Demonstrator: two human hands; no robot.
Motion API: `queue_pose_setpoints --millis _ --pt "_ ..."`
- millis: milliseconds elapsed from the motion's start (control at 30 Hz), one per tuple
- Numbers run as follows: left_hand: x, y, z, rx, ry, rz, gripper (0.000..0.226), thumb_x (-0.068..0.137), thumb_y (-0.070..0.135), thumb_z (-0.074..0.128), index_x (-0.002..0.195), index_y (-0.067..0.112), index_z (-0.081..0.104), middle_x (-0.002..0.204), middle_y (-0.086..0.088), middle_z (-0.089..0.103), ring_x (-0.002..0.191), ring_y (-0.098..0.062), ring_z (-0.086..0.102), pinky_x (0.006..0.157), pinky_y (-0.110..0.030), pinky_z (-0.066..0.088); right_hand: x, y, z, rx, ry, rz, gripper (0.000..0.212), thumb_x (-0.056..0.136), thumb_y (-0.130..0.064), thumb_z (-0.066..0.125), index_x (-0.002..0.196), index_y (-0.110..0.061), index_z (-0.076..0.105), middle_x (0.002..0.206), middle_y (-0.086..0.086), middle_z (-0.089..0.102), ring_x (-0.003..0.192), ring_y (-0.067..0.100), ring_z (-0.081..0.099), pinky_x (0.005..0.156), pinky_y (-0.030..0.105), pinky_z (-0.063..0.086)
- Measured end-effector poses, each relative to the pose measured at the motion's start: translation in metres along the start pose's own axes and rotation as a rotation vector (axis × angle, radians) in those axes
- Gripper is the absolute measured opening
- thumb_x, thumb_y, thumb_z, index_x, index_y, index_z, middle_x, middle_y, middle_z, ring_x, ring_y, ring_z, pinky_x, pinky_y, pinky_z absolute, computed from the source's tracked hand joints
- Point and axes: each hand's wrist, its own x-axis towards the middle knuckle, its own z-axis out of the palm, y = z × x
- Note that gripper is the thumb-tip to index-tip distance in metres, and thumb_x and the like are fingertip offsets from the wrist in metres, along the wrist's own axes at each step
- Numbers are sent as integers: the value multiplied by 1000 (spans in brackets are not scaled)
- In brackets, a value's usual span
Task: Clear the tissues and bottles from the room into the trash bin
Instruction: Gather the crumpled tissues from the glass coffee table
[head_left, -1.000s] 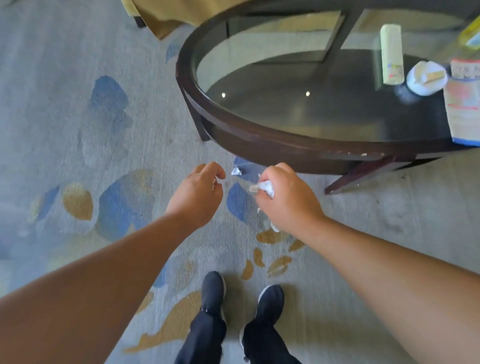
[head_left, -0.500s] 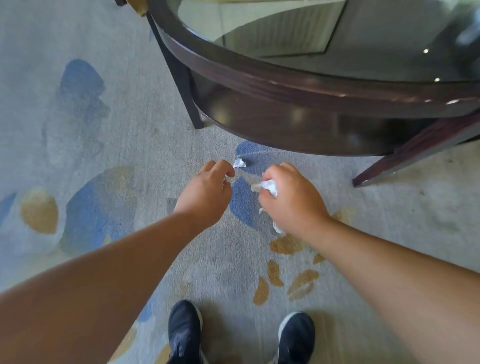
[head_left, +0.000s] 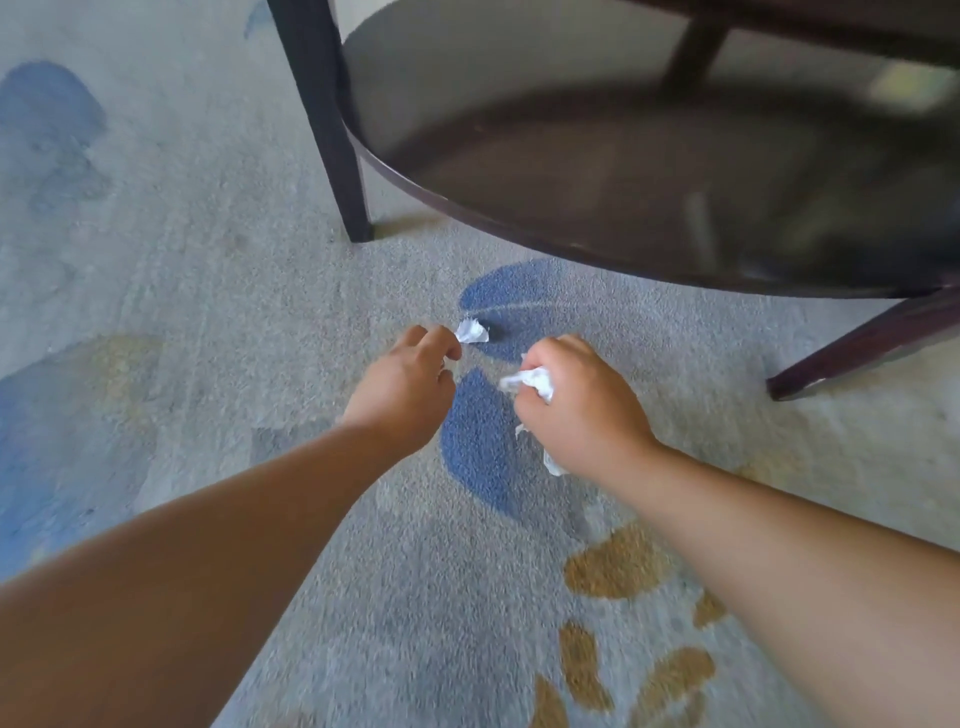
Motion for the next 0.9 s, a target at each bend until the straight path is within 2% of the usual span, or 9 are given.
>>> queue_pose_setpoints --millis 233,367,467,567,767,900 --pt "26 -22 31 -18 -2 -7 23 93 13 48 115 18 53 116 -4 53 87 -23 57 72 -37 51 30 7 32 -49 -2 13 16 87 -26 58 101 -18 57 109 0 53 89 26 56 66 31 36" --pt "39 -29 38 2 -6 -7 23 94 14 47 116 18 53 116 -3 52 83 -19 55 65 -30 43 42 9 42 -68 -14 7 16 88 -27 57 102 -18 57 110 -1 52 86 25 56 64 31 35" --pt "49 -31 42 9 -25 0 24 94 14 47 117 17 53 118 -3 52 84 -22 58 69 -36 50 50 10 46 -65 -14 2 15 89 -28 58 101 -18 57 109 -2 52 80 22 51 63 30 33" --pt "61 -33 50 53 -61 5 26 93 12 46 118 15 54 121 -4 49 79 -24 57 68 -36 49 57 12 52 -53 -19 2 14 88 -27 58 99 -18 57 108 -1 53 82 23 54 64 31 36" --pt "84 -35 73 173 -243 -26 48 91 6 46 137 22 44 142 -5 32 104 -32 60 85 -46 54 65 21 61 -82 -36 27 14 86 -26 56 97 -19 59 105 -1 54 86 24 55 64 30 32" --pt "97 -31 82 277 -331 -30 60 89 2 48 143 23 35 151 -6 19 110 -35 59 79 -42 54 70 25 62 -61 -56 32 10 86 -27 55 94 -20 56 103 -2 52 78 21 49 62 31 32"
